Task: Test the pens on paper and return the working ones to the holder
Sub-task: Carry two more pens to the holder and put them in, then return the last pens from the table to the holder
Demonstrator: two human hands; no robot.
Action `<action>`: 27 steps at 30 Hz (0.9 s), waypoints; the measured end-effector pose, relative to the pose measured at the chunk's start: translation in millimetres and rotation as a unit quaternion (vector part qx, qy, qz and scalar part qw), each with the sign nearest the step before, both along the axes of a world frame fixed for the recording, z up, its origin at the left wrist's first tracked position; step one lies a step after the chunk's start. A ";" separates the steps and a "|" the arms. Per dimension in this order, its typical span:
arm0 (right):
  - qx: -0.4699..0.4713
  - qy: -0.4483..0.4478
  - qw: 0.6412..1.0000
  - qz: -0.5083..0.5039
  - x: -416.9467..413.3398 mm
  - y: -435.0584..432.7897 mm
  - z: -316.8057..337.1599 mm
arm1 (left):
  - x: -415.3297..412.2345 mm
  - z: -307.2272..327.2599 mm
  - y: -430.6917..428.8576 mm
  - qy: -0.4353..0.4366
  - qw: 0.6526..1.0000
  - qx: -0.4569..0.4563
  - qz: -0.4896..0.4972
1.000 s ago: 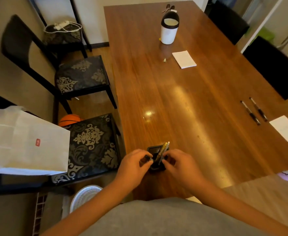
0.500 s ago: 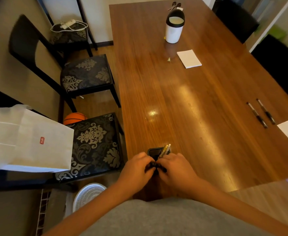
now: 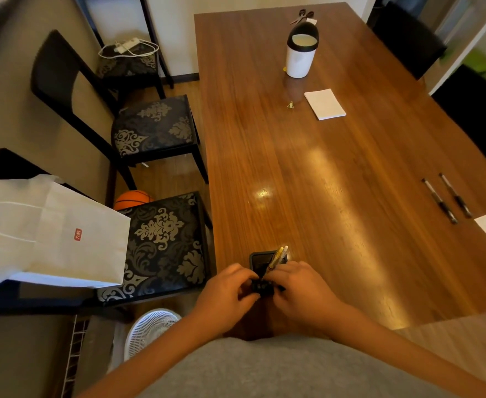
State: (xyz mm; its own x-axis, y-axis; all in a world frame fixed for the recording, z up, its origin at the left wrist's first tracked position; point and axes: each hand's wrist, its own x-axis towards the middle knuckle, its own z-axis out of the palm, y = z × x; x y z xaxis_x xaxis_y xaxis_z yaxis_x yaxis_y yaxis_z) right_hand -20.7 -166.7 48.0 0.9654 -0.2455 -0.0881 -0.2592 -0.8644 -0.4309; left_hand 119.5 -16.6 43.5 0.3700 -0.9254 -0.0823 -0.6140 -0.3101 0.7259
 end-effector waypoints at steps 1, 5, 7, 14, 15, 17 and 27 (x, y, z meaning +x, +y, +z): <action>0.004 -0.010 1.000 -0.008 -2.9 0.1 0.8 | -0.1 -0.9 3.2 0.003 1.000 -0.002 0.006; 0.025 -0.053 0.994 -0.092 -19.7 2.7 2.5 | 2.4 -7.7 21.5 0.019 0.999 0.005 0.039; 0.069 -0.058 0.982 -0.167 -31.3 8.1 1.9 | 5.8 -14.4 35.8 0.037 0.997 0.029 0.059; 0.263 -0.013 0.860 -0.438 -77.8 65.6 -29.0 | 32.6 -62.5 116.2 0.064 0.975 0.202 0.069; 0.270 -0.002 0.846 -0.460 -83.5 77.8 -36.4 | 36.6 -71.1 129.6 0.070 0.969 0.228 0.065; 0.289 0.030 0.820 -0.494 -96.4 100.5 -52.0 | 40.6 -85.9 151.5 0.091 0.957 0.270 0.048; 0.365 0.118 0.668 -0.638 -203.5 217.3 -95.2 | 21.5 -122.8 203.4 0.077 0.893 0.440 -0.053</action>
